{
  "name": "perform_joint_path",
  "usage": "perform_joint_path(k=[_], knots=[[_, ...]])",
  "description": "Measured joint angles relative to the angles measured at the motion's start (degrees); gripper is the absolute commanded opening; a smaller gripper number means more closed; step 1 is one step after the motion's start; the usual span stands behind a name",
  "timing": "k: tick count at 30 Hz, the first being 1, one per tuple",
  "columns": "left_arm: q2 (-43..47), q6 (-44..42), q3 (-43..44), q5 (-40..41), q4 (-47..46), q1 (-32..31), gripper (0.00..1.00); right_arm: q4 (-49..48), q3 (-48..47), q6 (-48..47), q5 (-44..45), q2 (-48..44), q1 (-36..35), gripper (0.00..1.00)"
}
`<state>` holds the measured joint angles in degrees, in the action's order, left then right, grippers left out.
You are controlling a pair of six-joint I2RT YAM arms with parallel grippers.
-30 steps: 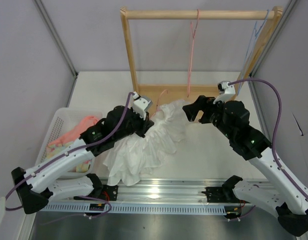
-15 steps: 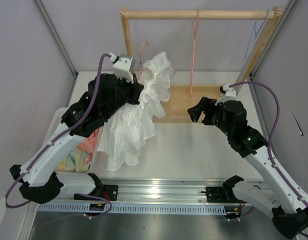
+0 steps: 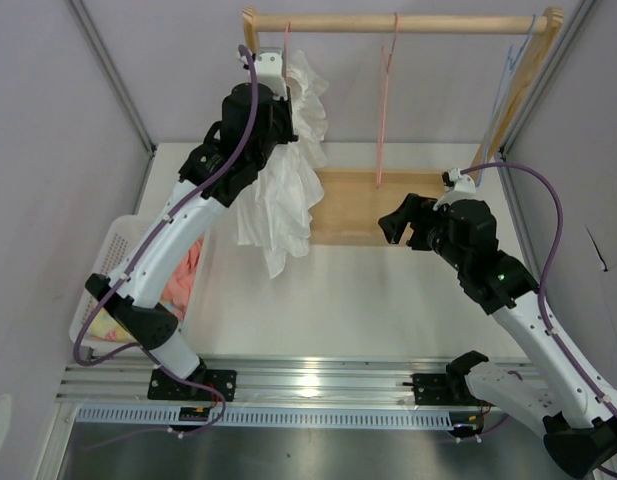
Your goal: Place the skirt on the hanger
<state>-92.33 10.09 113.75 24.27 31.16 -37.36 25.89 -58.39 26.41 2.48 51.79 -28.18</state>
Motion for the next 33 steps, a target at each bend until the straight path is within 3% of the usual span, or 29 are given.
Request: perform_joint_path(k=[11,33], knots=[[-2.71,-0.11,5.11,-0.02,-5.42,2.84,0.00,0.33,-0.33,-0.61,0.00,-0.48,0.20,0.88],[-5.07,3.06,3.78,-3.28,-0.79,7.54,0.00,0.13,0.57,-0.76,-0.46,-0.55,0.31,0.88]])
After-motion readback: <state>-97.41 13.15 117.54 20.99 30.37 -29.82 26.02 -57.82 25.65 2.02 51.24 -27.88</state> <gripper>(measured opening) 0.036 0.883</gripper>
